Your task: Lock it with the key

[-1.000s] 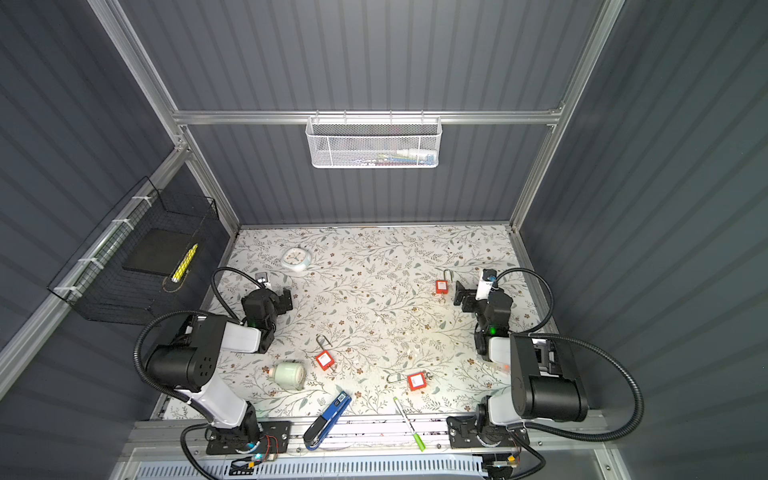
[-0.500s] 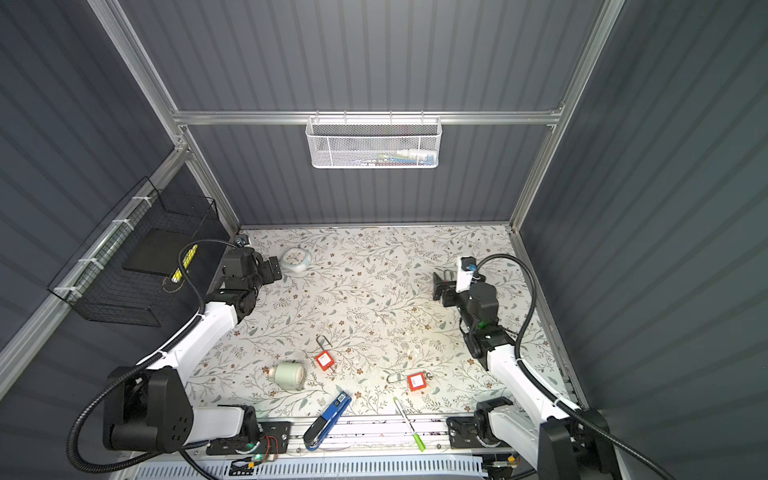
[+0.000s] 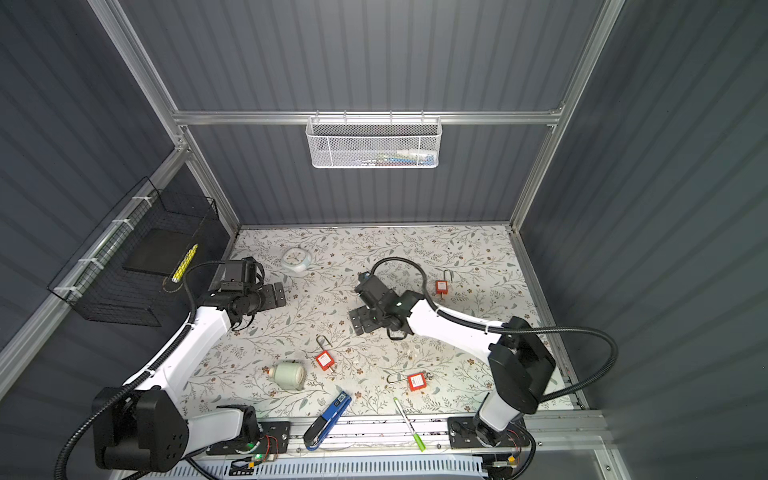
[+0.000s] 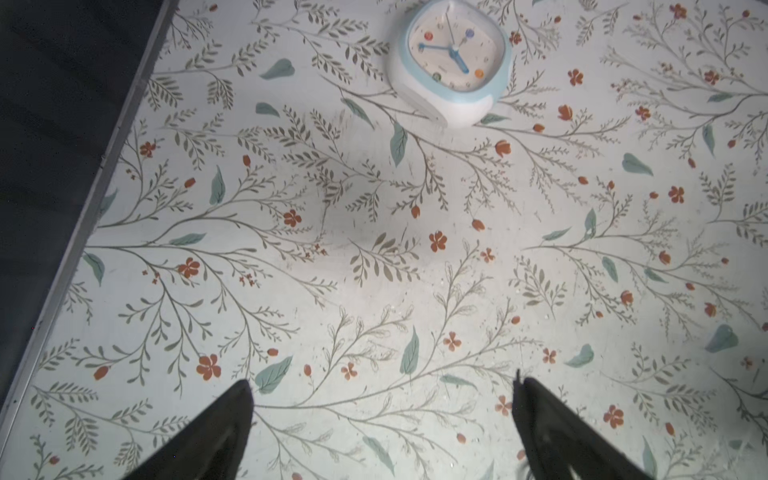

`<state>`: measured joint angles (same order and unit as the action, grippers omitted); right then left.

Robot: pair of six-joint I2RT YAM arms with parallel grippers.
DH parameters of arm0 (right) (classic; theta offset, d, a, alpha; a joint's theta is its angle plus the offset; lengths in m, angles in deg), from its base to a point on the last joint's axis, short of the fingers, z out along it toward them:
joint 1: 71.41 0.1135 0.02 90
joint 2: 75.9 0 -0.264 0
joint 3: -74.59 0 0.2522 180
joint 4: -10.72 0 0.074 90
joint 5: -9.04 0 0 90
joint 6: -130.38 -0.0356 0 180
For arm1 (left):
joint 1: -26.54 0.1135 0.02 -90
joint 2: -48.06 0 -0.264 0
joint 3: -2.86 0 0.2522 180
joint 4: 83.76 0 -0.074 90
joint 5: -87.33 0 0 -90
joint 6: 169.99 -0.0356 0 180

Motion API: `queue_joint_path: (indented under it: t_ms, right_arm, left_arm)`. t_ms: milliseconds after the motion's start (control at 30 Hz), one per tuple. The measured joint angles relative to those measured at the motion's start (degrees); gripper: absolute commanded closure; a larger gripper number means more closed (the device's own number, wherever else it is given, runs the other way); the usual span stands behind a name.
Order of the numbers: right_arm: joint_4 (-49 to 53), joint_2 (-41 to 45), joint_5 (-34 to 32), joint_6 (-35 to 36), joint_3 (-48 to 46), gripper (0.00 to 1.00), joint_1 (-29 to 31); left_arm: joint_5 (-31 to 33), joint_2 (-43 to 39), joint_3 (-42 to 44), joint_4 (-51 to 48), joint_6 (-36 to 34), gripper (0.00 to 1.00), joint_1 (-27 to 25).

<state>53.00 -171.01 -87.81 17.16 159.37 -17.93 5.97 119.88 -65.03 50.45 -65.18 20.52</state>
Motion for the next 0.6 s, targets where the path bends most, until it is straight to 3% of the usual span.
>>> queue_joint_path:
  t_ms: [300,600]
  right_arm:
    - [11.3,-14.6,3.8,0.4,16.9,0.04,12.2]
    - [13.4,-20.2,4.9,4.4,19.2,0.08,13.8]
  left_arm:
    - [-4.7,2.4,-5.8,-4.6,1.1,0.0,0.0]
    - [-10.9,2.2,-7.8,-8.5,3.7,0.0,0.0]
